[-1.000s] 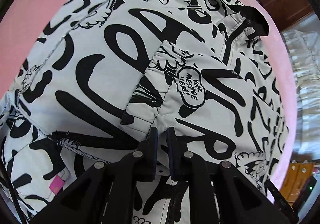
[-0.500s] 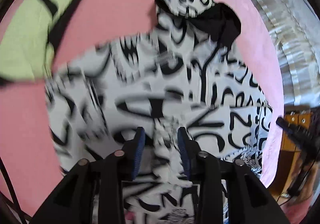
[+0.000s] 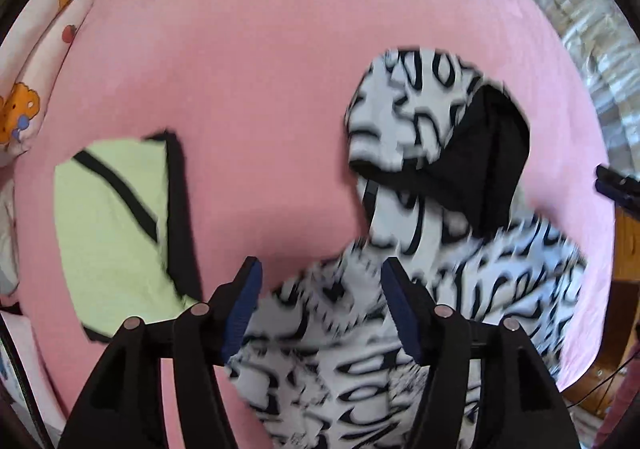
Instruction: Fold large clothes
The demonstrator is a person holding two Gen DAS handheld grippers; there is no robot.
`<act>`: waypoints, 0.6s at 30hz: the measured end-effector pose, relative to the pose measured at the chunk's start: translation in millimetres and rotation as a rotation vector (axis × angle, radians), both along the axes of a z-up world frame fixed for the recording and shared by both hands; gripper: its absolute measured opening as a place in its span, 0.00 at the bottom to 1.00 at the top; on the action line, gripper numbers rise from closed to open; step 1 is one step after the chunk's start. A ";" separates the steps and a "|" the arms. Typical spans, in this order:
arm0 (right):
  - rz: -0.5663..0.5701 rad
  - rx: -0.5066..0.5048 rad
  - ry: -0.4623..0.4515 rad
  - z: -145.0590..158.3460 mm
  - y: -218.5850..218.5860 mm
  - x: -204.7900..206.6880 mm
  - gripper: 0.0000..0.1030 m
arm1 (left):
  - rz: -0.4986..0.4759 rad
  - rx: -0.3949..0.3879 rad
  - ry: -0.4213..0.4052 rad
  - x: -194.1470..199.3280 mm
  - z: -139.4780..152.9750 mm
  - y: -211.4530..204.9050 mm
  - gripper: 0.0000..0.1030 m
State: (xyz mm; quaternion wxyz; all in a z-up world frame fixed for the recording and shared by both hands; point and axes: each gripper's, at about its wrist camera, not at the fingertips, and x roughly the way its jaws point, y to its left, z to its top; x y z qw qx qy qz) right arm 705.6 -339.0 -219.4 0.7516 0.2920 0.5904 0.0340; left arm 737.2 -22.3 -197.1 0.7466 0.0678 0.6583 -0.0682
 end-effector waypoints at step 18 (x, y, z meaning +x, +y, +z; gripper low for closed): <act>0.083 -0.135 -0.284 -86.9 30.5 121.2 0.64 | 0.116 -0.136 -0.321 101.2 -95.5 -33.0 0.80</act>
